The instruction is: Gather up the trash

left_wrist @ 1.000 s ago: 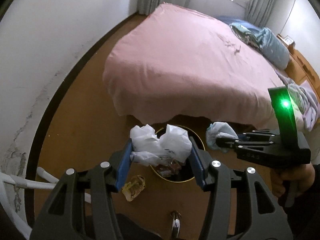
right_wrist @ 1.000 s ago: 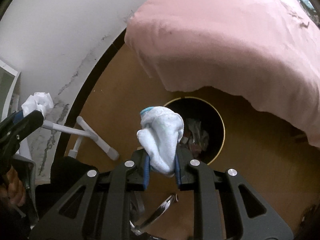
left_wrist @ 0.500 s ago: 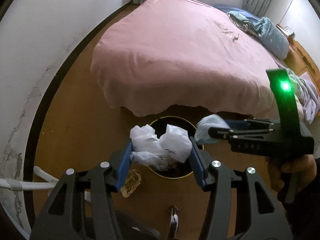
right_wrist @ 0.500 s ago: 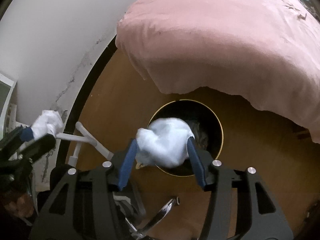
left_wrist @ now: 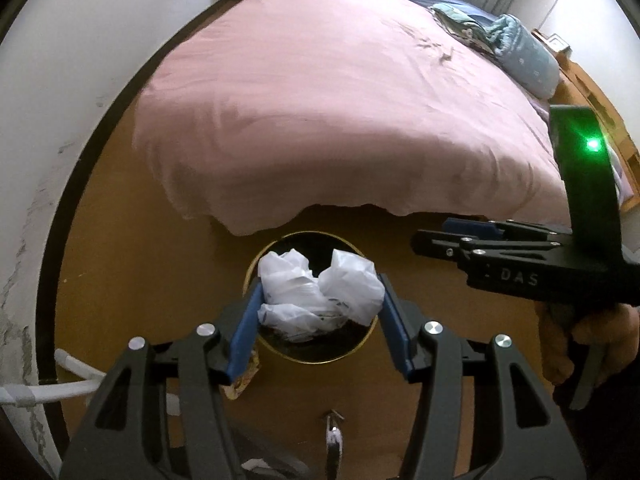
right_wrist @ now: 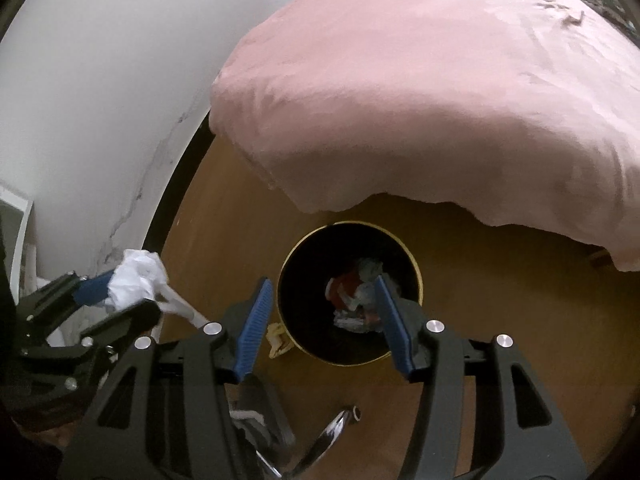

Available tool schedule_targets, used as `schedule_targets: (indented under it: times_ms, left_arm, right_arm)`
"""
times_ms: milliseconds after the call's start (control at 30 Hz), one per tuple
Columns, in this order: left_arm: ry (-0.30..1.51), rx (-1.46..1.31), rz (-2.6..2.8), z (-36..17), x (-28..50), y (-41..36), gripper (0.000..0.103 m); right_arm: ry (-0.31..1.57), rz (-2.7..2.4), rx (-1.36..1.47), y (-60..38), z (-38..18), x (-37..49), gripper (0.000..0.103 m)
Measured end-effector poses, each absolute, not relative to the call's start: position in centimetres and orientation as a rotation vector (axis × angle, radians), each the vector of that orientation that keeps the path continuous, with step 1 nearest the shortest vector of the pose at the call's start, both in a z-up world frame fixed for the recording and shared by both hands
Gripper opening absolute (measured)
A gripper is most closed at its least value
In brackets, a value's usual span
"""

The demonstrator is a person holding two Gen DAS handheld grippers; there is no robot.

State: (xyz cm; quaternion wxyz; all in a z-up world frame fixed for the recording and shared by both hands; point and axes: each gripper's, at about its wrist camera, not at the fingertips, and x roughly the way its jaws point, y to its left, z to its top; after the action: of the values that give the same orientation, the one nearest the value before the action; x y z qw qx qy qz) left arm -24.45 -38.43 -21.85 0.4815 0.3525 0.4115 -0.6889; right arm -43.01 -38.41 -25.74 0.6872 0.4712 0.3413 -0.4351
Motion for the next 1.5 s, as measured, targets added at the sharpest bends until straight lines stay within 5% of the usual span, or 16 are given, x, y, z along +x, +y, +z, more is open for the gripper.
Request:
schedule_targets:
  times_ms: [233, 367, 467, 700, 1033, 1500]
  left_arm:
    - [0.975, 0.866, -1.688, -20.8, -26.2, -38.3, 0.087]
    - [0.941, 0.863, -1.649, -19.3, -25.2, -37.0, 0.093]
    - [0.903, 0.828, -1.585, -17.0, -22.8, -35.3, 0.095]
    - [0.776, 0.646, -1.345, -7.9, -12.5, -26.5, 0.096]
    - [0.774, 0.339, -0.737, -2.3, 5.9, -3.5, 0.096]
    - [0.741, 0.131, -0.307, -0.6, 11.2, 18.8, 0.096]
  right_arm:
    - [0.716, -1.038, 1.041, -37.6, -23.5, -45.5, 0.063]
    - [0.721, -1.035, 1.0, -37.0, -22.1, -45.3, 0.065]
    - [0.725, -1.018, 0.954, -36.6, -20.8, -43.8, 0.078]
    - [0.669, -0.854, 0.748, -35.3, -13.4, -33.3, 0.091]
    - [0.638, -0.367, 0.415, -23.5, -4.1, -10.1, 0.091]
    - [0.657, -0.019, 0.194, -5.9, -2.2, 4.4, 0.091]
